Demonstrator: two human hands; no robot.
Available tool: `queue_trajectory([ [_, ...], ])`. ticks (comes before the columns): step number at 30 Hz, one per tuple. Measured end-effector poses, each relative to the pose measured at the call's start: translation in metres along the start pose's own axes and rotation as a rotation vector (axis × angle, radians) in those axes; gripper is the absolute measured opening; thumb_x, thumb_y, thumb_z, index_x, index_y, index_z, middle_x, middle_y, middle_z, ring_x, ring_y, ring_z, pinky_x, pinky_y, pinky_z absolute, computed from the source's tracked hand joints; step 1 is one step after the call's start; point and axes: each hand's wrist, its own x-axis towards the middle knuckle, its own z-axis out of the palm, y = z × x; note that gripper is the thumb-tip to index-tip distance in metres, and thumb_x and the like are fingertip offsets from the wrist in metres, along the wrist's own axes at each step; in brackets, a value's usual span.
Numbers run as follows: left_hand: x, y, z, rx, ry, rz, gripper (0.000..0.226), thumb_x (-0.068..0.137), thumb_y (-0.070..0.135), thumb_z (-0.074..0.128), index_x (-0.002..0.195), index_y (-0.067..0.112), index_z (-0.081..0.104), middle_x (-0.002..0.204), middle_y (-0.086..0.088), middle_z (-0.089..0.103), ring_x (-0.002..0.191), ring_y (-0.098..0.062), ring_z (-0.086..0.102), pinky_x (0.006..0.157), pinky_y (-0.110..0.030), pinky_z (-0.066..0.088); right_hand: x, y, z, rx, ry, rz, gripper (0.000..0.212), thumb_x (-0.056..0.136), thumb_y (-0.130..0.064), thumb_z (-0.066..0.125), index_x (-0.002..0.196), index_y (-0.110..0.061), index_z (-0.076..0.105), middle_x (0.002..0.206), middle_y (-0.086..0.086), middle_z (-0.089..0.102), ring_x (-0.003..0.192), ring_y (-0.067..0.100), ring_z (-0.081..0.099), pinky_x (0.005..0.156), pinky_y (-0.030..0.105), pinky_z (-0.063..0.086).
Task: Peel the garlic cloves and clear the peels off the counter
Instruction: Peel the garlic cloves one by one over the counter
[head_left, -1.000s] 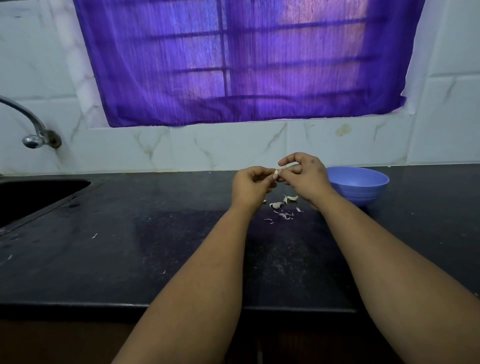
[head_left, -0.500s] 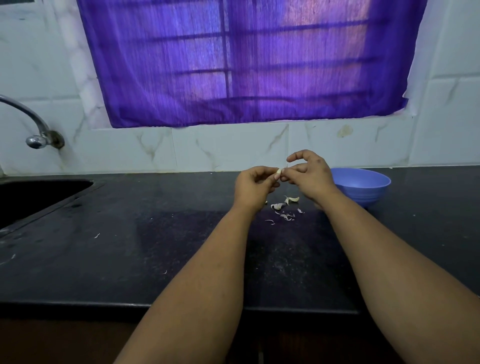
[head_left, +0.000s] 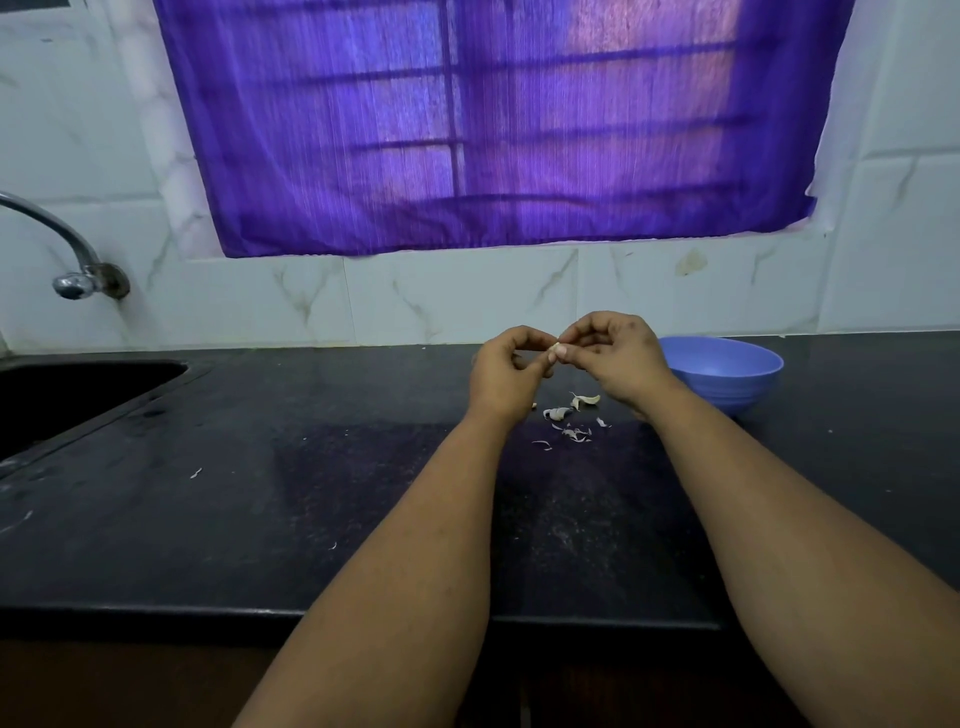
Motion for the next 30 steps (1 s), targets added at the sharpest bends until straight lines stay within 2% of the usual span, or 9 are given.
queue_trajectory([
  [8, 0.0, 0.0, -0.001, 0.035, -0.016, -0.008, 0.008, 0.086, 0.015, 0.07, 0.093, 0.019, 0.072, 0.076, -0.008, 0.072, 0.074, -0.027, 0.069, 0.058, -0.037, 0.057, 0.003, 0.007, -0.002, -0.079, -0.101, -0.019, 0.015, 0.085, -0.01, 0.071, 0.08, -0.019, 0.061, 0.089, 0.012, 0.07, 0.082, 0.019, 0.063, 0.086, 0.035, 0.054],
  [12, 0.001, -0.002, -0.001, 0.043, -0.006, -0.001, 0.008, 0.085, 0.014, 0.071, 0.092, 0.018, 0.073, 0.078, -0.005, 0.073, 0.069, -0.017, 0.068, 0.059, -0.034, 0.056, 0.003, 0.008, 0.0, -0.104, -0.122, -0.01, 0.013, 0.089, -0.014, 0.066, 0.082, -0.021, 0.059, 0.088, 0.011, 0.068, 0.08, 0.018, 0.06, 0.082, 0.037, 0.053],
  [14, 0.002, -0.003, -0.001, 0.038, -0.003, 0.006, 0.007, 0.085, 0.014, 0.071, 0.091, 0.017, 0.073, 0.081, -0.004, 0.073, 0.067, -0.009, 0.067, 0.059, -0.033, 0.056, 0.004, 0.01, 0.001, -0.113, -0.124, -0.01, 0.013, 0.09, -0.016, 0.065, 0.081, -0.023, 0.059, 0.087, 0.013, 0.068, 0.079, 0.018, 0.059, 0.085, 0.042, 0.053],
  [16, 0.002, -0.004, 0.0, 0.019, -0.004, 0.015, 0.006, 0.085, 0.014, 0.071, 0.091, 0.015, 0.072, 0.085, -0.004, 0.073, 0.067, -0.009, 0.067, 0.058, -0.033, 0.055, 0.004, 0.011, 0.003, -0.127, -0.121, -0.01, 0.015, 0.091, -0.016, 0.063, 0.081, -0.025, 0.058, 0.082, 0.007, 0.066, 0.077, 0.018, 0.058, 0.086, 0.047, 0.052],
  [19, 0.002, -0.006, 0.003, -0.021, -0.01, 0.016, 0.016, 0.088, 0.015, 0.069, 0.104, 0.014, 0.066, 0.086, -0.005, 0.071, 0.066, -0.014, 0.068, 0.063, -0.032, 0.054, 0.004, 0.01, 0.005, -0.102, -0.116, 0.01, 0.017, 0.094, -0.014, 0.059, 0.081, -0.024, 0.056, 0.083, 0.007, 0.064, 0.076, 0.017, 0.055, 0.087, 0.047, 0.051],
  [21, 0.002, -0.008, 0.005, -0.013, -0.014, 0.007, 0.027, 0.09, 0.016, 0.066, 0.116, 0.017, 0.061, 0.086, -0.005, 0.069, 0.066, -0.014, 0.067, 0.067, -0.031, 0.055, 0.004, 0.008, 0.007, -0.084, -0.11, 0.025, 0.017, 0.095, -0.013, 0.057, 0.081, -0.023, 0.056, 0.085, 0.009, 0.065, 0.077, 0.017, 0.055, 0.088, 0.047, 0.05],
  [23, 0.003, -0.01, 0.005, -0.004, -0.02, 0.001, 0.03, 0.091, 0.015, 0.064, 0.12, 0.016, 0.06, 0.086, -0.003, 0.065, 0.065, -0.013, 0.066, 0.07, -0.032, 0.056, 0.003, 0.008, 0.008, -0.058, -0.101, 0.044, 0.015, 0.094, -0.013, 0.058, 0.082, -0.021, 0.056, 0.082, 0.005, 0.063, 0.078, 0.016, 0.055, 0.088, 0.044, 0.051],
  [25, 0.005, -0.011, 0.005, -0.003, -0.015, -0.012, 0.025, 0.091, 0.015, 0.063, 0.116, 0.014, 0.063, 0.088, -0.001, 0.064, 0.066, -0.013, 0.065, 0.072, -0.034, 0.056, 0.002, 0.007, 0.01, -0.026, -0.075, 0.062, 0.012, 0.091, -0.012, 0.062, 0.082, -0.018, 0.059, 0.079, 0.0, 0.063, 0.077, 0.015, 0.057, 0.086, 0.04, 0.052],
  [30, 0.004, -0.01, 0.004, -0.009, -0.017, -0.025, 0.013, 0.085, 0.014, 0.071, 0.098, 0.012, 0.067, 0.081, 0.004, 0.064, 0.064, -0.012, 0.063, 0.064, -0.028, 0.052, 0.002, 0.005, 0.004, -0.066, 0.097, 0.071, 0.015, 0.073, -0.01, 0.076, 0.068, -0.02, 0.067, 0.071, -0.003, 0.071, 0.073, 0.015, 0.066, 0.077, 0.035, 0.056],
])
